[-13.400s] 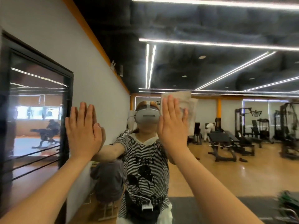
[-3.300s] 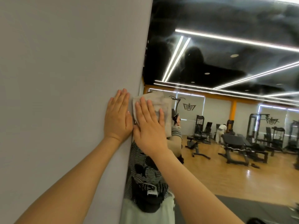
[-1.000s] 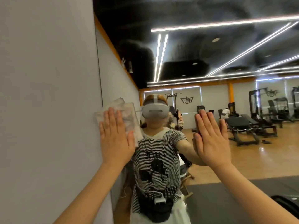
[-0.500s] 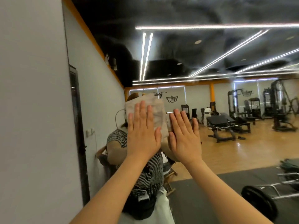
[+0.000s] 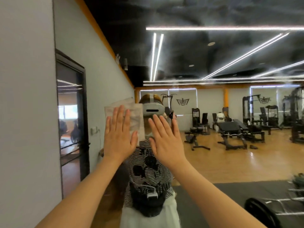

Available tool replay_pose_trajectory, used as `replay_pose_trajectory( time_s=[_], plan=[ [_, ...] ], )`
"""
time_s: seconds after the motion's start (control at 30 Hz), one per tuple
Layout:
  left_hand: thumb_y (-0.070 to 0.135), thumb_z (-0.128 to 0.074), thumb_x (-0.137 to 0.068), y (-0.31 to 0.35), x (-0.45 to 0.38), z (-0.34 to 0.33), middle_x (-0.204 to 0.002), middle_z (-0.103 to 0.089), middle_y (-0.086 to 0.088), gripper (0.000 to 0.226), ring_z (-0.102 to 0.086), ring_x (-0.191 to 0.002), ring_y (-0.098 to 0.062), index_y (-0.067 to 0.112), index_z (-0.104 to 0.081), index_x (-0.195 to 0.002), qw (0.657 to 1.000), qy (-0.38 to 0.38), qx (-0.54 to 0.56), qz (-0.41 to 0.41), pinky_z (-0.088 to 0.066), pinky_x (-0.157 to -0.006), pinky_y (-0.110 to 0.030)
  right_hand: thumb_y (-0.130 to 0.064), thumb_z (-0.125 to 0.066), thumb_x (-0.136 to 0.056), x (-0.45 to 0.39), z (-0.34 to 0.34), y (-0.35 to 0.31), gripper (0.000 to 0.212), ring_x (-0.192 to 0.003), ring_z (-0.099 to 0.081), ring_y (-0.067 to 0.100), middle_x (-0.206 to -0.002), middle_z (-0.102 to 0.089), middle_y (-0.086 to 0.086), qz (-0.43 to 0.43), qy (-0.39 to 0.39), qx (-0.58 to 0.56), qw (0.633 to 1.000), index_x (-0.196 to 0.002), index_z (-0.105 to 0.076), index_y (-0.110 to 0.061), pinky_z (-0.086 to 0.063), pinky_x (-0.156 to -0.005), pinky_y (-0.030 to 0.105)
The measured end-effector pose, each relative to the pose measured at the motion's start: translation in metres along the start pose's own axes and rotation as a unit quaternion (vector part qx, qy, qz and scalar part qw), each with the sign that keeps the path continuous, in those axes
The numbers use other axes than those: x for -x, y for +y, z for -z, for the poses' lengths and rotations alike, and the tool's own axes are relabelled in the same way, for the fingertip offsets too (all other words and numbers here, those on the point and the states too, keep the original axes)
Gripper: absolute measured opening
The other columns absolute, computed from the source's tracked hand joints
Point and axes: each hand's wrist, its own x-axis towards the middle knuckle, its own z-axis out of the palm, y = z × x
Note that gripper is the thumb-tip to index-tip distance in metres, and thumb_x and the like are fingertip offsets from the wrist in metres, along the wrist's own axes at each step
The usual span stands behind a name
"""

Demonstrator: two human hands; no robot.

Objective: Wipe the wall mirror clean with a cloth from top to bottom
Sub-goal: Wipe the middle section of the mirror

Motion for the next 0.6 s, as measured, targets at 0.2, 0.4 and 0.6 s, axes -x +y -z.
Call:
replay_pose_trajectory(
  time_s=[0.2, 0.4, 0.6],
  plan=[
    [0.038, -0.033, -0.087, 0.002, 0.0, 0.001, -0.16, -0.012, -0.016, 0.08, 0.01, -0.149, -0.016, 0.011, 0.0, -0.155, 1.0, -0.008, -0.008, 0.014, 0.008, -0.12, -0.033, -0.034, -0.034, -0.095, 0.018, 0.03, 0.091, 0.055, -0.14, -0.027, 0.024, -0.15, -0.042, 0.01, 0.013, 0.015, -0.004, 1.0, -0.145, -0.04, -0.011, -0.01, -0.117, 0.049],
    [0.035, -0.033, -0.086, 0.007, -0.001, 0.007, -0.156, -0.017, -0.024, 0.076, 0.01, -0.149, -0.015, 0.001, -0.014, -0.151, 0.998, -0.024, -0.041, 0.032, 0.007, -0.121, -0.033, -0.035, -0.035, -0.095, 0.024, 0.033, 0.176, 0.059, -0.141, -0.021, 0.028, -0.15, -0.038, 0.02, -0.083, 0.042, 0.003, 0.996, -0.143, -0.041, -0.003, 0.006, -0.118, 0.042],
    [0.035, -0.031, -0.088, 0.008, 0.002, 0.007, -0.155, -0.018, -0.025, 0.074, 0.012, -0.148, -0.012, -0.002, -0.016, -0.15, 0.995, -0.047, -0.065, 0.052, 0.008, -0.12, -0.03, -0.041, -0.032, -0.096, 0.028, 0.018, 0.182, 0.062, -0.144, -0.018, 0.03, -0.154, -0.031, 0.02, -0.085, 0.052, -0.014, 0.995, -0.148, -0.028, -0.007, 0.004, -0.118, 0.048]
  ],
)
